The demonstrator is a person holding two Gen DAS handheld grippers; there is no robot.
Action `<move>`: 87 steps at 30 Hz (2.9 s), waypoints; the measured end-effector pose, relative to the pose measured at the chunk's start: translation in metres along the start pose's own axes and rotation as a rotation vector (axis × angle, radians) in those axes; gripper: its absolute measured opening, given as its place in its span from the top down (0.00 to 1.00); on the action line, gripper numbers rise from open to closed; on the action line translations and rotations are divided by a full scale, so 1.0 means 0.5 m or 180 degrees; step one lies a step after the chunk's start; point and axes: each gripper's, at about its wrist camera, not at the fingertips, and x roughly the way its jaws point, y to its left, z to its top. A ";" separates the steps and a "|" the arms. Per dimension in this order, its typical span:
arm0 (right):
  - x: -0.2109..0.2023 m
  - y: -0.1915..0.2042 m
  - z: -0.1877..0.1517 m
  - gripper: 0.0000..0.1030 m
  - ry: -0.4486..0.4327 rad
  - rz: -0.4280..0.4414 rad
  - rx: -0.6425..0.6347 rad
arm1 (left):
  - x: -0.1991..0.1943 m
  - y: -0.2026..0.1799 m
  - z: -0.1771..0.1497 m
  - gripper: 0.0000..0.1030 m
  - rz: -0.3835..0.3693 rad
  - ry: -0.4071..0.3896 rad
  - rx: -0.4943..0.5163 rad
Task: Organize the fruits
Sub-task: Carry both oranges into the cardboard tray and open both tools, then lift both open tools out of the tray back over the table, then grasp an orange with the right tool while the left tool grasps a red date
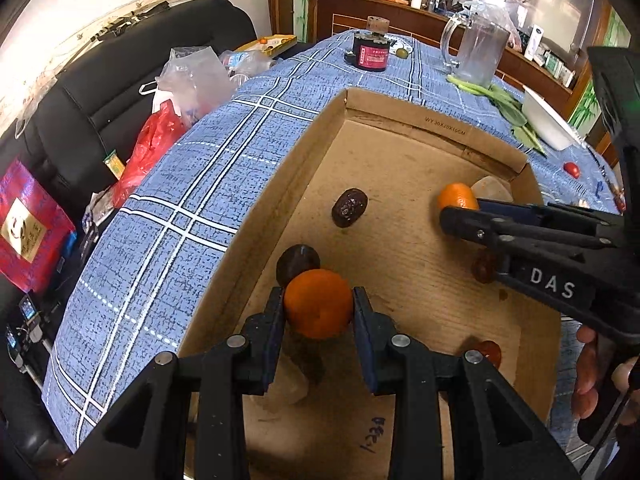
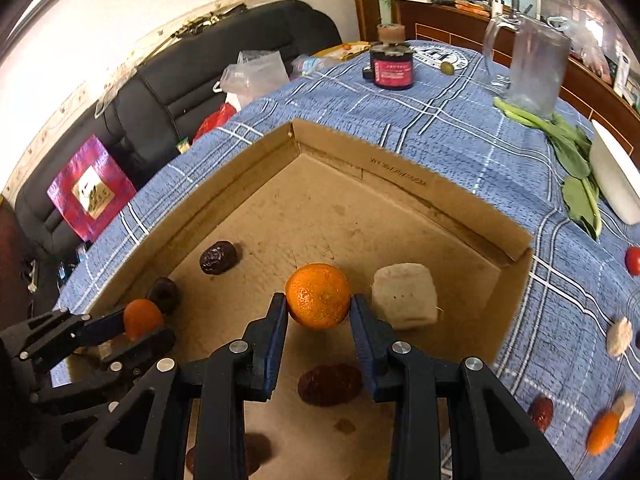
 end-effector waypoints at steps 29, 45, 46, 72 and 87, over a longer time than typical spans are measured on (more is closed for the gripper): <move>-0.135 -0.034 -0.082 0.53 -0.0256 -0.0013 0.0199 | -0.076 -0.005 -0.038 0.44 0.0239 -0.0221 -0.0009; -0.301 -0.208 -0.321 0.49 -0.0353 -0.0437 0.0928 | -0.133 -0.228 -0.071 0.34 -0.0180 -0.0391 0.0427; -0.311 -0.221 -0.333 0.49 -0.0362 -0.0469 0.0978 | -0.134 -0.247 -0.072 0.34 -0.0214 -0.0392 0.0476; -0.302 -0.412 -0.317 0.43 -0.0437 -0.0410 0.1259 | -0.099 -0.431 -0.112 0.28 -0.0292 -0.0101 0.0922; -0.254 -0.424 -0.288 0.64 -0.0422 -0.0529 0.1198 | -0.020 -0.448 -0.012 0.28 -0.0445 0.0090 0.0636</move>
